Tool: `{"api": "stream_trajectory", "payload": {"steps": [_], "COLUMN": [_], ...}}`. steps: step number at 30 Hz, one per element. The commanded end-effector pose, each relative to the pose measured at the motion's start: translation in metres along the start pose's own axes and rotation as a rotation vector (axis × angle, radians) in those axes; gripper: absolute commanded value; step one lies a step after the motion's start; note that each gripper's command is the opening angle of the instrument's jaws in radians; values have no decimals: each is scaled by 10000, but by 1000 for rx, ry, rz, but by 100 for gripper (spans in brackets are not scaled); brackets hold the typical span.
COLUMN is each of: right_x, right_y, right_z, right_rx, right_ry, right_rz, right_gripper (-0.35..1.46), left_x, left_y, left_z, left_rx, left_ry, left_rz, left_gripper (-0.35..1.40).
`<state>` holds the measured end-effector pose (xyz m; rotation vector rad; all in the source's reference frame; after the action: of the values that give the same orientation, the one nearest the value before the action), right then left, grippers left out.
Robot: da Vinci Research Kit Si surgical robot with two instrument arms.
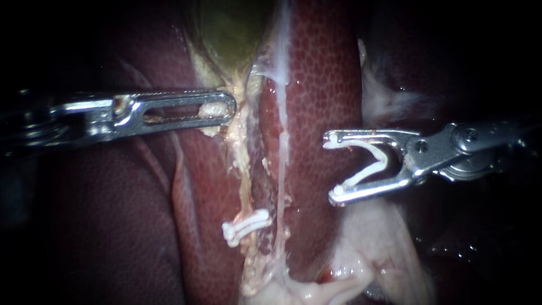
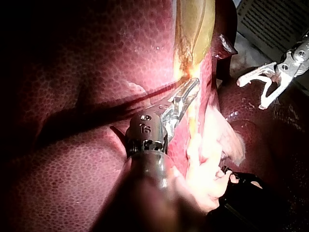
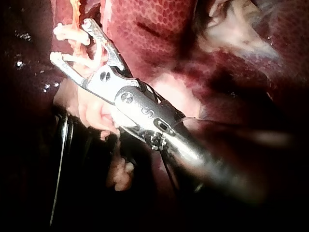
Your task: Clipping third clip left tube
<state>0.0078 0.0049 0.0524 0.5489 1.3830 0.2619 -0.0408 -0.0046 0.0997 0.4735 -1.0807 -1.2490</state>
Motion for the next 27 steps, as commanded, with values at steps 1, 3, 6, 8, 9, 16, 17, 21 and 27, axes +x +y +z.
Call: {"api": "stream_trajectory", "payload": {"steps": [1, 3, 6, 8, 9, 16, 17, 21, 27], "right_x": [0, 0, 0, 0, 0, 0, 0, 0, 0], "right_y": [0, 0, 0, 0, 0, 0, 0, 0, 0], "right_z": [0, 0, 0, 0, 1, 1, 1, 1, 2], "right_rx": [0, 0, 0, -1, -1, -1, -1, -1, -1], "right_ry": [0, 0, 0, 0, 0, 1, 1, 1, 1], "right_rz": [0, 0, 0, 0, 0, 0, 0, 0, 0], "right_gripper": [60, 60, 60, 60, 60, 60, 60, 60, 60], "left_x": [0, 0, -5, -12, -15, -35, -38, -45, -47], "left_y": [0, 0, 1, 2, 3, 1, -1, -8, -11], "left_z": [-1, -2, -9, -16, -20, -44, -48, -58, -63], "left_rx": [0, 1, 6, 11, 8, -3, -3, -3, -1], "left_ry": [0, 0, 4, 9, 8, -2, -5, -17, -21], "left_rz": [0, 0, -2, -5, -6, -17, -19, -30, -31], "left_gripper": [-16, -16, -16, -16, -16, -16, -16, -16, -16]}}
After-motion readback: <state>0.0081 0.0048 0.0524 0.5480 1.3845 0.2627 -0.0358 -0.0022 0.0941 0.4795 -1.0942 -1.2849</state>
